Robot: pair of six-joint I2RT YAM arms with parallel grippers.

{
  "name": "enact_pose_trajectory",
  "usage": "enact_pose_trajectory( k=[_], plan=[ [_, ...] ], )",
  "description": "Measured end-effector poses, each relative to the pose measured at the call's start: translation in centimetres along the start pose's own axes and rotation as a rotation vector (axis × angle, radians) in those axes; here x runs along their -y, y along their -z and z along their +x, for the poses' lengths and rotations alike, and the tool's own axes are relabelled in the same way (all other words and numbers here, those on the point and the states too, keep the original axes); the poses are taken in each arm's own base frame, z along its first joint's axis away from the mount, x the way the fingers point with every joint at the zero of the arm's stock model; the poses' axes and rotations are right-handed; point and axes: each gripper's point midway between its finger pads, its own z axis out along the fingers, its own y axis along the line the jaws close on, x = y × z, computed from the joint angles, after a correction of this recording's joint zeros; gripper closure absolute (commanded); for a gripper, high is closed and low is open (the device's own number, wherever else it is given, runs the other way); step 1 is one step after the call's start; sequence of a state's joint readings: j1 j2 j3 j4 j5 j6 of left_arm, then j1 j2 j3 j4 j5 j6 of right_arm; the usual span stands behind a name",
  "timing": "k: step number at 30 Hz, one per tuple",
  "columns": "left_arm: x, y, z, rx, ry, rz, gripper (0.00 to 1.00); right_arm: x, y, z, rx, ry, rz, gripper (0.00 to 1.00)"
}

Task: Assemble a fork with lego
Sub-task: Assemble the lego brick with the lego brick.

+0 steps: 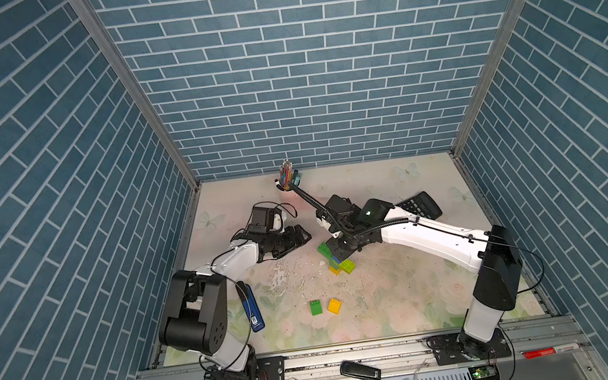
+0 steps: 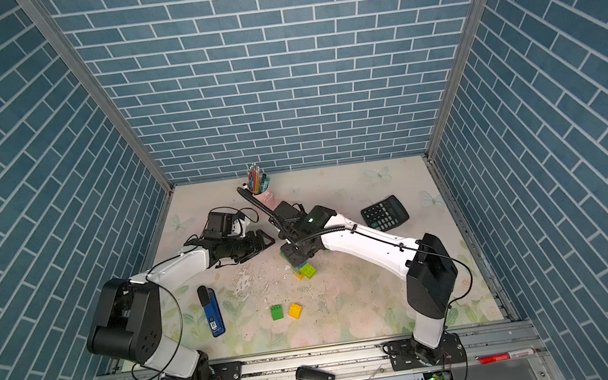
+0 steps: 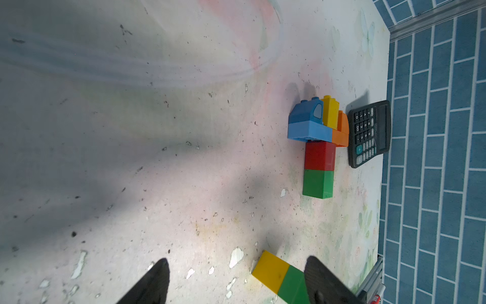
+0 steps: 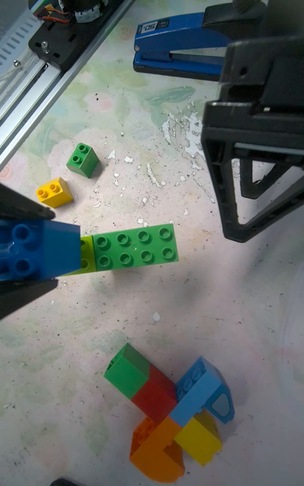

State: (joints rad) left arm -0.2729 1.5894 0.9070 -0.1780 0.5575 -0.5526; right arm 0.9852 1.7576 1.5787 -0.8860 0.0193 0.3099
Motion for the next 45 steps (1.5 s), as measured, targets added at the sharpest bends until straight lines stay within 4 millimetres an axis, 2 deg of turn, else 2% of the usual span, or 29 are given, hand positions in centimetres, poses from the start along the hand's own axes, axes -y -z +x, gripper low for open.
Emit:
enact_pose_trajectory(
  k=[12, 22, 33, 45],
  plan=[
    [0.8, -0.1, 0.2, -0.023, -0.01, 0.041, 0.2, -0.2, -0.6, -1.1, -0.01, 0.088, -0.025, 1.0],
    [1.3, -0.1, 0.3, -0.032, -0.016, 0.066, 0.2, -0.1, -1.2, -1.1, -0.042, 0.118, -0.024, 1.0],
    [1.7, -0.3, 0.5, -0.037, -0.028, 0.078, 0.2, 0.8, -1.5, -1.2, -0.043, 0.119, 0.033, 1.0],
    [1.7, -0.4, 0.9, -0.046, -0.025, 0.08, 0.2, 0.1, -1.7, -1.0, -0.04, 0.137, 0.031, 1.0]
  ],
)
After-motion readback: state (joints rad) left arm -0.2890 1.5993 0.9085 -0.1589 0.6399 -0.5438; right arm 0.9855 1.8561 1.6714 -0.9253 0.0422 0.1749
